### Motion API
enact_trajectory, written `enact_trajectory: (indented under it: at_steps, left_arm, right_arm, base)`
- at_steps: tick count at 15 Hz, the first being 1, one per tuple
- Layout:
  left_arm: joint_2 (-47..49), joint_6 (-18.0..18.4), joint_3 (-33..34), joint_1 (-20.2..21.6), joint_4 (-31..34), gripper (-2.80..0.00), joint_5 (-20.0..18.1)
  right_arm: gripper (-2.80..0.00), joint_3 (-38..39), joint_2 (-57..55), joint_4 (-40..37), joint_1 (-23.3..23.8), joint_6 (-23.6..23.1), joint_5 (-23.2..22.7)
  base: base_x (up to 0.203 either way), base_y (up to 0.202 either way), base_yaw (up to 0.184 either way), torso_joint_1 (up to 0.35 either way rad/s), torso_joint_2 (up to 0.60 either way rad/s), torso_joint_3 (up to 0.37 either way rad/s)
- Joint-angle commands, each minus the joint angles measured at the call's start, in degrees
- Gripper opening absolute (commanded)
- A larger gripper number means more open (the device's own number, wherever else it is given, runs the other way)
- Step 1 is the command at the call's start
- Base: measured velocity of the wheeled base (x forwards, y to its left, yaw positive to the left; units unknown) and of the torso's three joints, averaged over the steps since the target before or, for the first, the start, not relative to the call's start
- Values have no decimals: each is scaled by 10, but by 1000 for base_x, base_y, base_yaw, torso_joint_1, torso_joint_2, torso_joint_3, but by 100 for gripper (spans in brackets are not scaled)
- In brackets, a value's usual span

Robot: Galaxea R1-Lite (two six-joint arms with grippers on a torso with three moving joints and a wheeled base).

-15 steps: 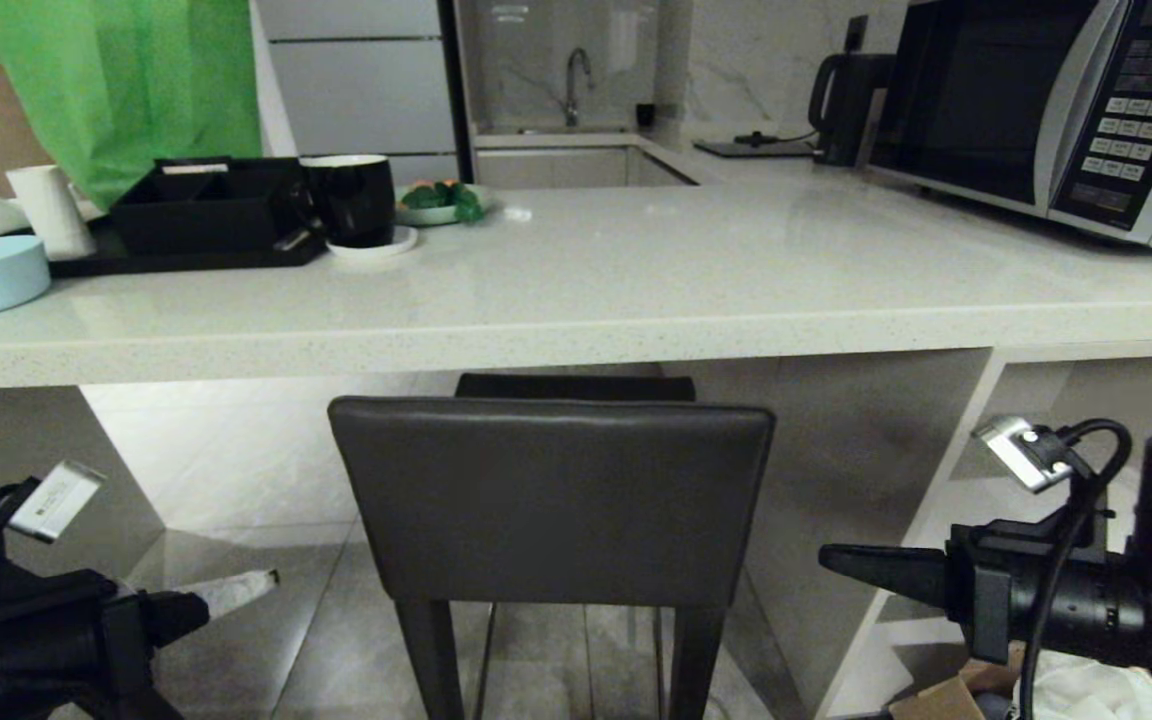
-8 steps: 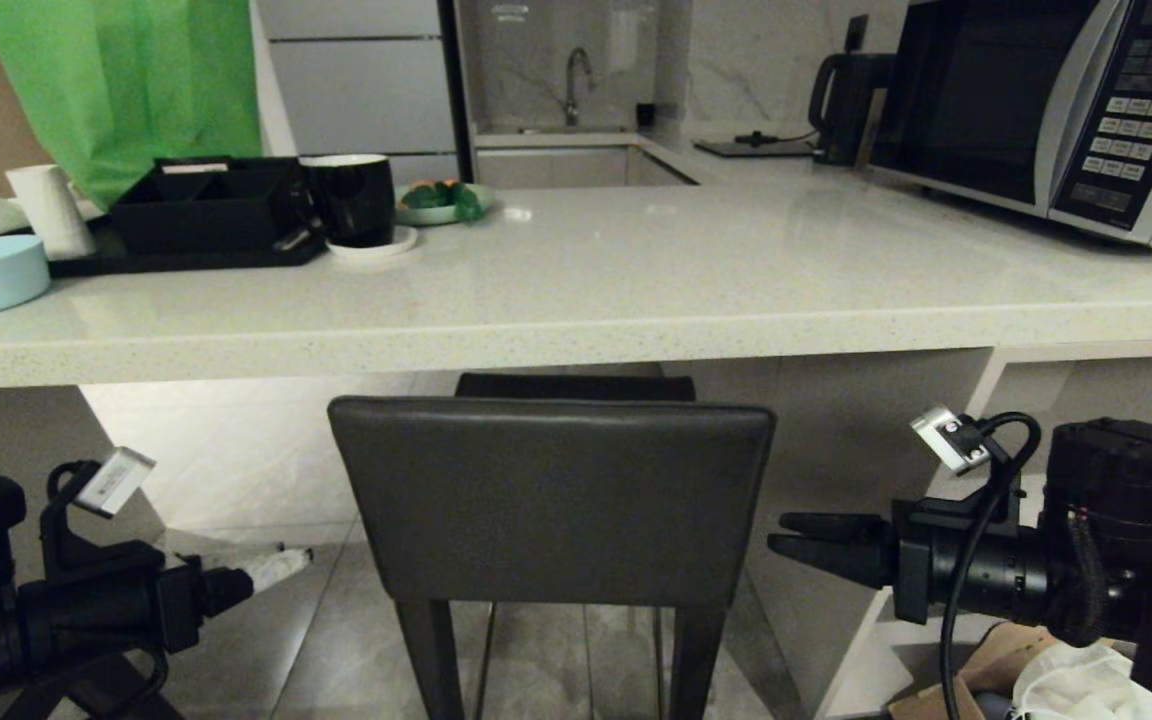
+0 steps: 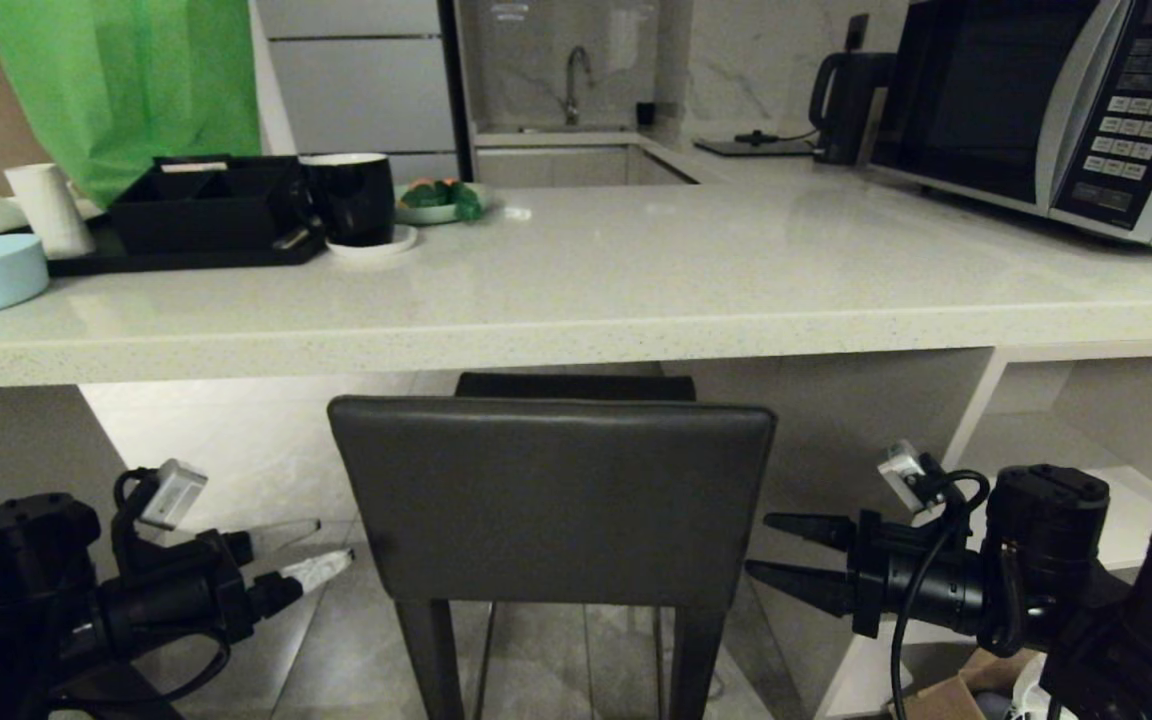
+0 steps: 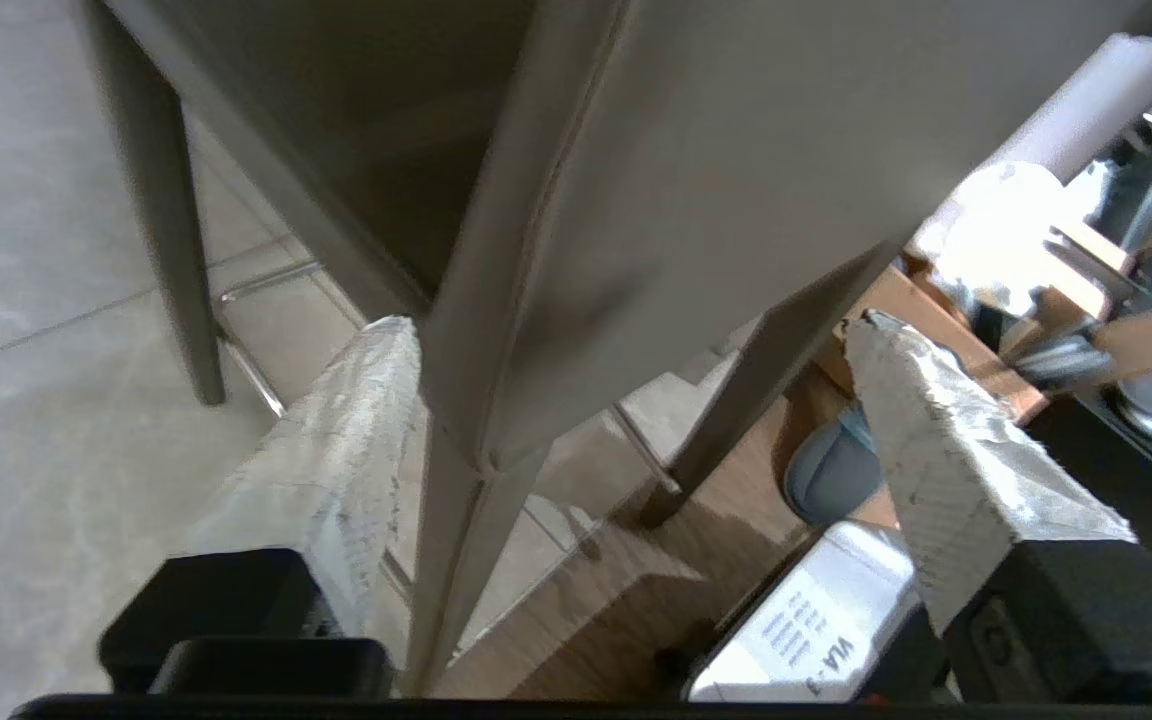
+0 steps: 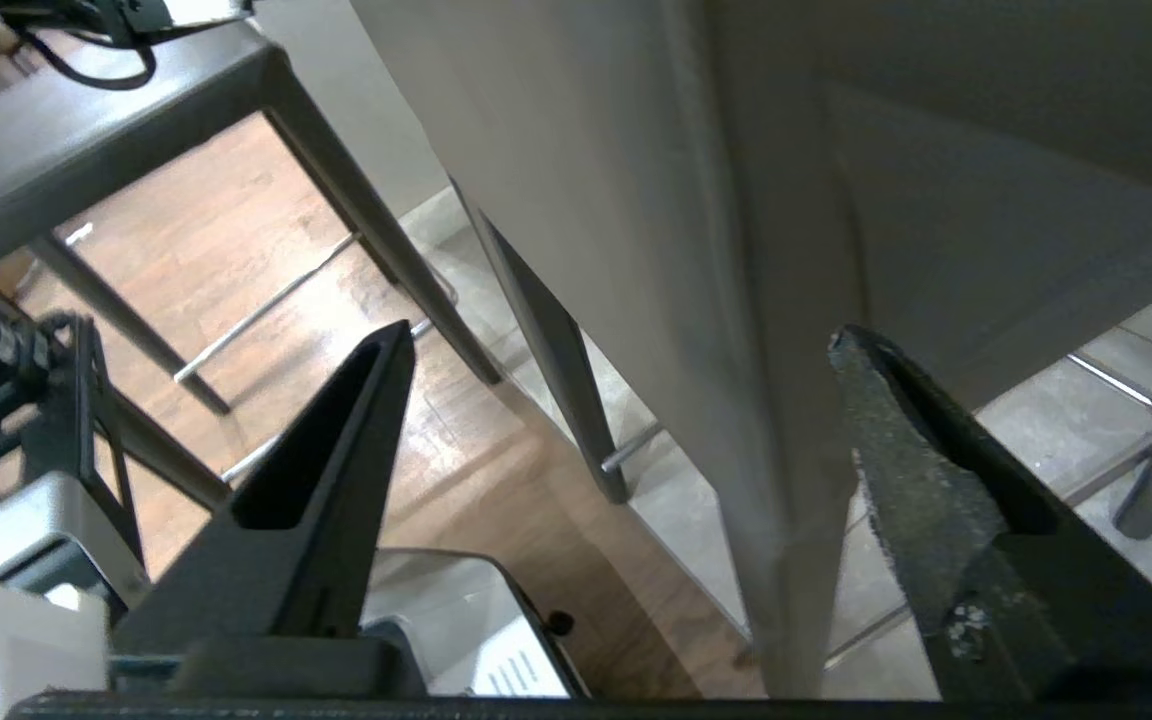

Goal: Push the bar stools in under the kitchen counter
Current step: Pull the gray chair out from under the dining table

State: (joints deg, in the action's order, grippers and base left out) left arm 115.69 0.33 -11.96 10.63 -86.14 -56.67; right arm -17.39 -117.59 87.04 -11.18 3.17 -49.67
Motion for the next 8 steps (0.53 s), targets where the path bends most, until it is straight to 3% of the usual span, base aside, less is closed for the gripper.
enact_trajectory:
  at_steps: [1, 8]
  left_arm:
    - [38, 3, -1, 2, -15, 0, -5]
    - [39, 4, -82, -7, -15, 0, -4]
  right_arm:
    - [0, -18, -19, 6, 13, -3, -19]
    - [0, -114, -24, 6, 7, 3, -39]
  base:
    - [0, 0, 0, 0, 0, 0]
    - [0, 0, 0, 0, 0, 0]
